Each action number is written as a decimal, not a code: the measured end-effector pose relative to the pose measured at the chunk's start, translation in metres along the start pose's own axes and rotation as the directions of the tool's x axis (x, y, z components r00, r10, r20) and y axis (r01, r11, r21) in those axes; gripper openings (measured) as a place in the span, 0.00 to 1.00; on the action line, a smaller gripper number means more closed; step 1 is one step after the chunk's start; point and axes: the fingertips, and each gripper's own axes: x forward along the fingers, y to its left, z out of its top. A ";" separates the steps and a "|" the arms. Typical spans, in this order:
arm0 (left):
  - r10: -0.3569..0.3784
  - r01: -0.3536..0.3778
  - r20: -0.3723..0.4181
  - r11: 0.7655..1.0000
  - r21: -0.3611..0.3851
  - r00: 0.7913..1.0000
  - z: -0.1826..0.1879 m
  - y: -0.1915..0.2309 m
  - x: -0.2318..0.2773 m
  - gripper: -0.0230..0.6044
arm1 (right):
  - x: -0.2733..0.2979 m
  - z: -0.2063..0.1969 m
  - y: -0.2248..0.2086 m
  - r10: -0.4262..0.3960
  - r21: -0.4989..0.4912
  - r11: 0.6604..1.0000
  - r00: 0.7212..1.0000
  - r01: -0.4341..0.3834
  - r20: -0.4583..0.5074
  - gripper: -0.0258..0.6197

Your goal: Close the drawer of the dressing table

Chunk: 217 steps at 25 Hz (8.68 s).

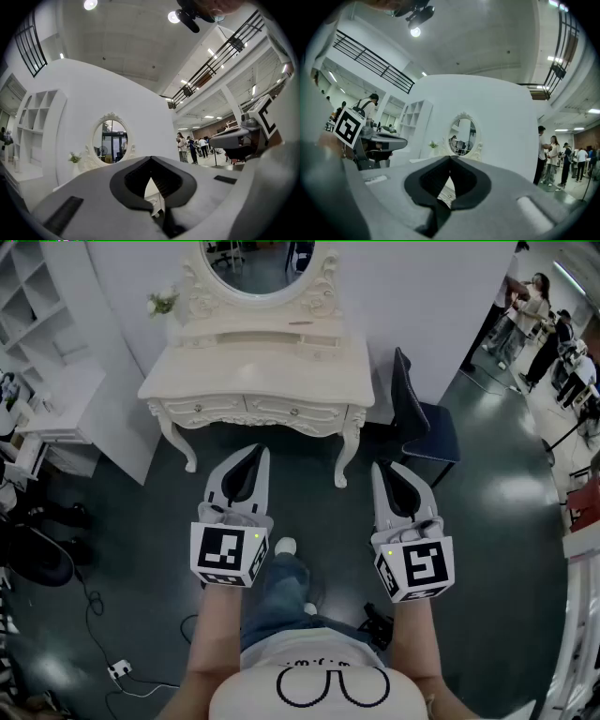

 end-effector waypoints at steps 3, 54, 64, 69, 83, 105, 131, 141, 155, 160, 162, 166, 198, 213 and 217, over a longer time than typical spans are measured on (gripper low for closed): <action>-0.003 0.003 0.003 1.000 0.000 1.000 -0.006 0.008 0.017 0.03 | 0.016 -0.008 -0.008 -0.008 0.007 1.000 1.000 0.008 -0.004 0.04; -0.041 0.029 -0.105 0.994 -0.110 0.994 -0.127 0.299 0.391 0.03 | 0.480 -0.130 -0.118 -0.094 0.154 0.980 0.970 0.130 -0.224 0.51; -0.066 0.047 -0.190 0.993 -0.106 0.980 -0.164 0.330 0.495 0.03 | 0.565 -0.193 -0.173 -0.108 0.191 0.966 0.941 0.176 -0.319 0.51; -0.095 0.068 -0.249 0.991 -0.116 0.964 -0.189 0.333 0.537 0.03 | 0.594 -0.228 -0.196 -0.112 0.211 0.956 0.917 0.206 -0.383 0.50; -0.162 0.109 -0.355 0.980 -0.164 0.921 -0.247 0.347 0.574 0.03 | 0.621 -0.314 -0.182 -0.058 0.275 0.927 0.819 0.257 -0.571 0.48; -0.331 0.249 -0.422 0.939 -0.237 0.844 -0.307 0.343 0.587 0.03 | 0.627 -0.403 -0.164 -0.082 0.314 0.843 0.682 0.436 -0.727 0.19; -0.275 0.198 -0.412 0.955 -0.222 0.869 -0.292 0.360 0.582 0.03 | 0.629 -0.398 -0.162 -0.067 0.277 0.870 0.655 0.407 -0.752 0.19; -0.294 0.217 -0.405 0.950 -0.226 0.866 -0.292 0.351 0.587 0.03 | 0.632 -0.398 -0.161 -0.072 0.197 0.921 0.645 0.336 -0.761 0.19; -0.290 0.213 -0.409 0.951 -0.224 0.865 -0.294 0.356 0.585 0.03 | 0.650 -0.404 -0.178 -0.075 0.114 0.960 0.627 0.255 -0.775 0.19; -0.286 0.210 -0.407 0.952 -0.222 0.867 -0.293 0.360 0.586 0.03 | 0.658 -0.405 -0.182 -0.078 0.118 0.957 0.629 0.263 -0.774 0.19; -0.284 0.209 -0.406 0.953 -0.221 0.869 -0.292 0.361 0.588 0.03 | 0.661 -0.406 -0.185 -0.080 0.115 0.958 0.628 0.263 -0.774 0.19; -0.282 0.207 -0.404 0.953 -0.220 0.870 -0.291 0.363 0.590 0.03 | 0.668 -0.405 -0.187 -0.075 0.123 0.956 0.627 0.266 -0.775 0.19; -0.284 0.221 -0.391 0.955 -0.199 0.876 -0.280 0.372 0.586 0.03 | 0.701 -0.407 -0.212 -0.094 0.229 0.896 0.666 0.380 -0.740 0.42; -0.309 0.270 -0.289 0.948 -0.166 0.906 -0.228 0.347 0.603 0.03 | 0.669 -0.323 -0.208 -0.056 0.330 0.888 0.787 0.321 -0.615 0.67; -0.328 0.297 -0.264 0.943 -0.151 0.907 -0.214 0.334 0.609 0.03 | 0.657 -0.272 -0.219 -0.106 0.310 0.900 0.843 0.307 -0.527 0.67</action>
